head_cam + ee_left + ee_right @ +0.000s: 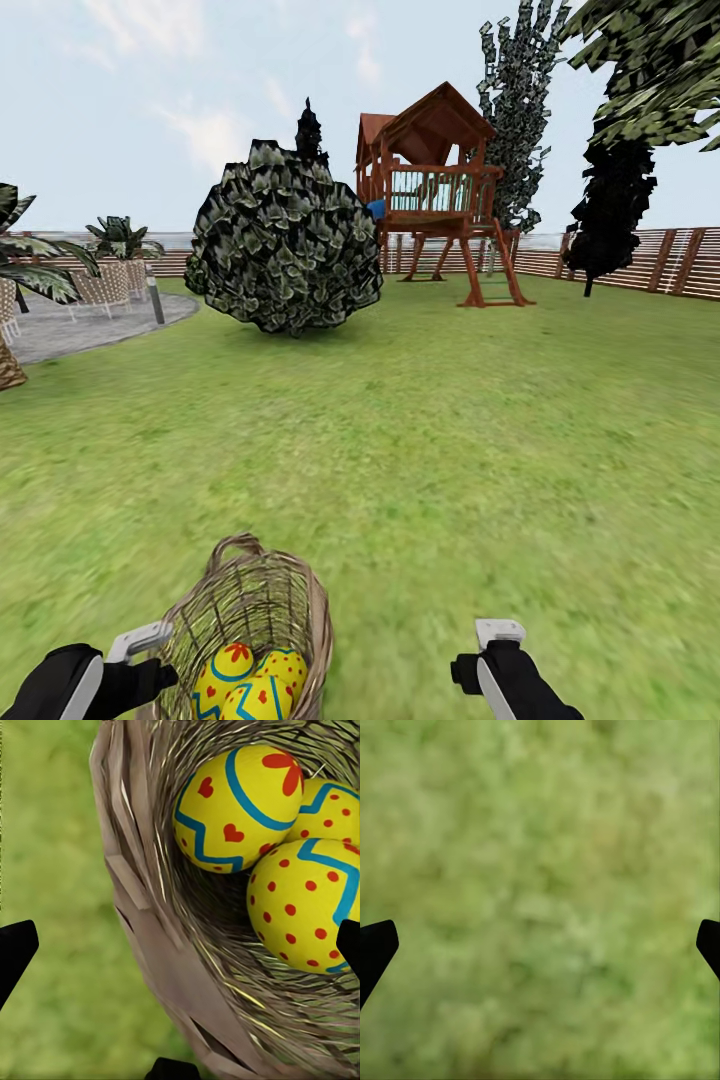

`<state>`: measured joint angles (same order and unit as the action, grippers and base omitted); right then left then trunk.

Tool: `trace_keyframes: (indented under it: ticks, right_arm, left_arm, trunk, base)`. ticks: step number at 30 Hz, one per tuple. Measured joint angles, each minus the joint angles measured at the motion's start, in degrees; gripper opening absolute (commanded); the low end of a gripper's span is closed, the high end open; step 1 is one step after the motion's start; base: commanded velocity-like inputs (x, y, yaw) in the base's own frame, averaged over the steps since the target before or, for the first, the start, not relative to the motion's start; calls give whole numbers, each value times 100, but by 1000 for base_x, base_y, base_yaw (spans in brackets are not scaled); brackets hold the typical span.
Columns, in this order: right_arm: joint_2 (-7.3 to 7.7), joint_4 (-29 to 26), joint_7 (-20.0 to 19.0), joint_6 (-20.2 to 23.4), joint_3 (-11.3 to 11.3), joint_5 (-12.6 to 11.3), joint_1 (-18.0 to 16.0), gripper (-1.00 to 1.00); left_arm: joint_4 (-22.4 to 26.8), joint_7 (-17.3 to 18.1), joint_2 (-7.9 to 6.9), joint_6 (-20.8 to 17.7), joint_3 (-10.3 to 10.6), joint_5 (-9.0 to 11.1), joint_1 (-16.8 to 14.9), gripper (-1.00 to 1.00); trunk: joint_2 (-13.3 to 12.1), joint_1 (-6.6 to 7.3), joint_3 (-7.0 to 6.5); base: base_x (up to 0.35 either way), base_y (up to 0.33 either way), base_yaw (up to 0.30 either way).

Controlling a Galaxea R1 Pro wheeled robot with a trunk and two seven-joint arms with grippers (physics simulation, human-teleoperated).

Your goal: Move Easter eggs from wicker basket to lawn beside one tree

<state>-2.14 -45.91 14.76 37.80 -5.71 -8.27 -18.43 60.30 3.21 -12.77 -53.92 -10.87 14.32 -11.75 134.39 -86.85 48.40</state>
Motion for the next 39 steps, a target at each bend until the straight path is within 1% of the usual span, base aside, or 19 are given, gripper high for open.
trace_keyframes:
  ticks: [4, 25, 32, 33, 35, 36, 39]
  right_arm:
    - [0, 12, -1, -4, 0, 0, 0, 100]
    - [-18, 51, 8, -18, -25, 33, 0, 100]
    - [-18, 54, 9, -24, -26, 35, 0, 100]
    - [-18, 54, 9, -25, -23, 35, 0, 100]
    - [-18, 54, 9, -26, -20, 35, 0, 100]
    - [-18, 54, 9, -26, -18, 35, 0, 100]
    - [-18, 54, 9, -27, -19, 34, 0, 100]
  left_arm:
    - [11, 0, -6, -3, -25, 2, 0, 100]
    - [-5, 5, 1, -5, -11, 2, 0, 100]
    - [3, 5, 1, -5, 1, 3, 0, 100]
    - [8, 5, 1, -5, 1, 3, 0, -100]
    - [30, 13, 1, 3, -1, 4, 0, -100]
    - [41, 20, 2, 5, 1, 43, 0, -100]
    - [40, 10, 2, 2, -3, 31, -1, -100]
  trunk:
    - [0, 0, 0]
    - [841, -461, 377]
    - [842, -461, 377]
    - [842, -461, 377]
    - [842, -461, 377]
    - [842, -461, 377]
    - [842, -461, 377]
  base:
    - [0, 0, 0]
    - [0, 0, 0]
    - [0, 0, 0]
    - [0, 0, 0]
    - [0, 0, 0]
    - [0, 0, 0]
    - [0, 0, 0]
